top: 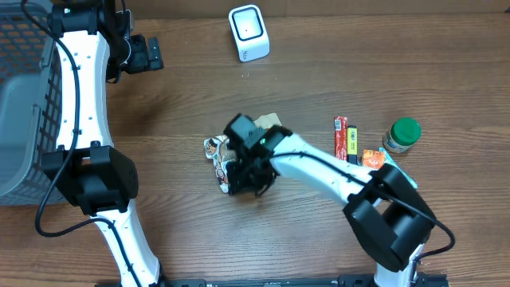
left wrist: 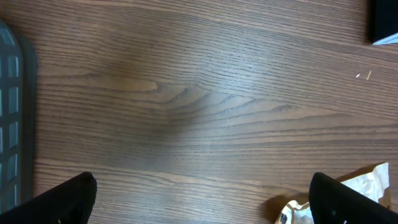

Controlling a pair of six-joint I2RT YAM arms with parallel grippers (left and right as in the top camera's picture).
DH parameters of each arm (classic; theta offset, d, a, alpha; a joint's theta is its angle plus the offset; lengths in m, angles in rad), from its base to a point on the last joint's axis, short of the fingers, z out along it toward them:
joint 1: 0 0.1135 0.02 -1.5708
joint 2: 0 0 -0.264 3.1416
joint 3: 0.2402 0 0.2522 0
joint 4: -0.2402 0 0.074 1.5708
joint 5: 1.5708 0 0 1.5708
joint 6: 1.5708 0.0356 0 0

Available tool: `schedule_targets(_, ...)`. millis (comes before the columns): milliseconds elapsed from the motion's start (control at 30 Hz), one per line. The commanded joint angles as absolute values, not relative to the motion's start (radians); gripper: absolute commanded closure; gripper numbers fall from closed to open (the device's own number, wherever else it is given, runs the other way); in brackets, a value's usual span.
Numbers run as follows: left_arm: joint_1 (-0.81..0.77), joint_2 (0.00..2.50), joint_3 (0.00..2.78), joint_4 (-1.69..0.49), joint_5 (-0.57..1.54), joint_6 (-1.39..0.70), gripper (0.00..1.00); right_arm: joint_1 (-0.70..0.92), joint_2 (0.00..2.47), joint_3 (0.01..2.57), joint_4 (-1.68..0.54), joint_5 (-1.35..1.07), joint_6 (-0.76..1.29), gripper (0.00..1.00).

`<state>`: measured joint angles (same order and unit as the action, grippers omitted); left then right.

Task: Scan the item barcode
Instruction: 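Lower the right gripper onto the PanTree bag's top edge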

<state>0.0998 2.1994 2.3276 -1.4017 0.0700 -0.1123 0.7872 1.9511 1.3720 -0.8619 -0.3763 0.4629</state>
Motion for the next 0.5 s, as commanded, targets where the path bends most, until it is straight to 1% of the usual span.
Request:
schedule_targets(0,0.098,2.193,2.325,-1.401,0.063,-0.101,0.0,0.74,1.88,1.472,-0.925,-0.284,0.289,0.76)
schedule_targets(33,0.098,2.193,2.325,-1.401,0.063,-0.101,0.0,0.728,1.877,1.486,-0.945,-0.251,0.256,0.69)
schedule_targets(100,0.098,2.193,2.325,-1.401,0.063,-0.101,0.0,0.702,1.877,1.498,-0.953,-0.169,0.195,0.52)
schedule_targets(167,0.098,2.193,2.325,-1.401,0.063,-0.101,0.0,0.679,1.878,1.497,-0.949,-0.078,0.18,0.4)
schedule_targets(200,0.098,2.193,2.325,-1.401,0.063,-0.101,0.0,0.668,1.88,1.496,-0.949,-0.042,0.18,0.35)
schedule_targets(267,0.098,2.193,2.325,-1.401,0.063,-0.101,0.0,0.646,1.88,1.496,-0.949,-0.017,0.173,0.32)
schedule_targets(333,0.098,2.193,2.325,-1.401,0.063,-0.101,0.0,0.628,1.881,1.493,-0.941,-0.019,0.152,0.31)
schedule_targets(400,0.097,2.193,2.325,-1.401,0.063,-0.101,0.0,0.619,1.889,1.491,-0.933,-0.018,0.125,0.29)
schedule_targets(467,0.097,2.193,2.325,-1.401,0.063,-0.101,0.0,0.614,1.9,1.491,-0.924,-0.016,0.122,0.25)
